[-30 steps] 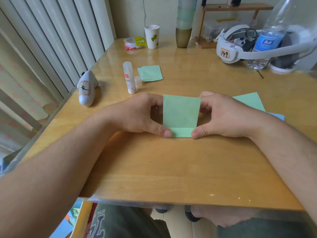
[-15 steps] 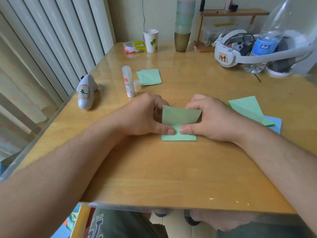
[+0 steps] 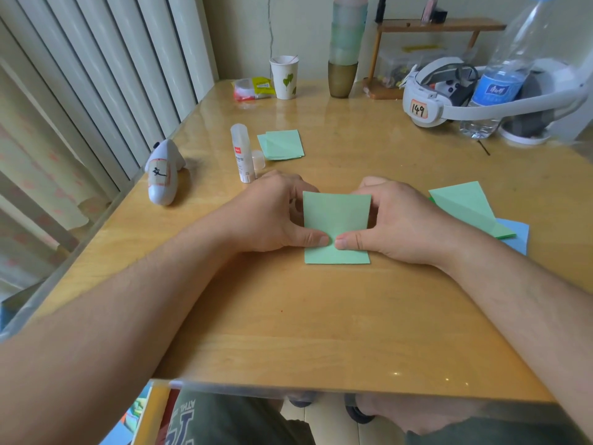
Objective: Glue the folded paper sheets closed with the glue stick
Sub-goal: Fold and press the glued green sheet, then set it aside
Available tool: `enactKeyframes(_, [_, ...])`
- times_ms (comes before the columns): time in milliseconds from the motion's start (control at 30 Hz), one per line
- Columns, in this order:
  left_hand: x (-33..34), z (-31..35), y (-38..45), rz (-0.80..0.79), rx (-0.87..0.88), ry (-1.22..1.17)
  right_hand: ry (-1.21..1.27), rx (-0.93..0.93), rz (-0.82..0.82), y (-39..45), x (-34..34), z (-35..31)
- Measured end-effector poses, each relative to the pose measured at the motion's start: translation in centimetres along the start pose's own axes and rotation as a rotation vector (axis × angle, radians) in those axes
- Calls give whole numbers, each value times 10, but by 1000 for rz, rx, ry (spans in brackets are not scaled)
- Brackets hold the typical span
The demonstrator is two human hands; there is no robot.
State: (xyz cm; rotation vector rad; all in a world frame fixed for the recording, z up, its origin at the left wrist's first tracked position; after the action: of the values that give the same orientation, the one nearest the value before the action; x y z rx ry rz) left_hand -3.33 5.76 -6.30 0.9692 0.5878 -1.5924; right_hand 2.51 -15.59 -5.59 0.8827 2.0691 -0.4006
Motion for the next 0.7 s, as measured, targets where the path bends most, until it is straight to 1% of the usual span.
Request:
enactKeyframes(100, [1, 4, 1, 22, 12, -32, -15, -17, 19, 1, 2, -4])
enactKeyframes(300, [1, 2, 0, 15, -6, -65, -21, -11, 12, -1, 2, -5])
enactKeyframes(467, [-2, 0, -1, -2, -5, -46, -8, 18, 10, -1, -1, -2])
enactKeyframes(700, [-10, -10, -8, -4, -61, -34, 28, 45, 29, -5, -8, 6])
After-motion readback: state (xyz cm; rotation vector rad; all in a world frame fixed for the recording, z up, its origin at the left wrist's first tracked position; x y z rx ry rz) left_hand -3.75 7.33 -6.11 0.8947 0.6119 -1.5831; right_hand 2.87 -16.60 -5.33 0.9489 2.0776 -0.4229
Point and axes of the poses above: each hand's wrist, its own y-axis towards the middle knuckle, its own x-axis out of the palm, z = x × y, the point moved 2 cm from there along y, towards the middle knuckle, and after that the axes turned 4 degrees about -z, right-handed, at the moved point
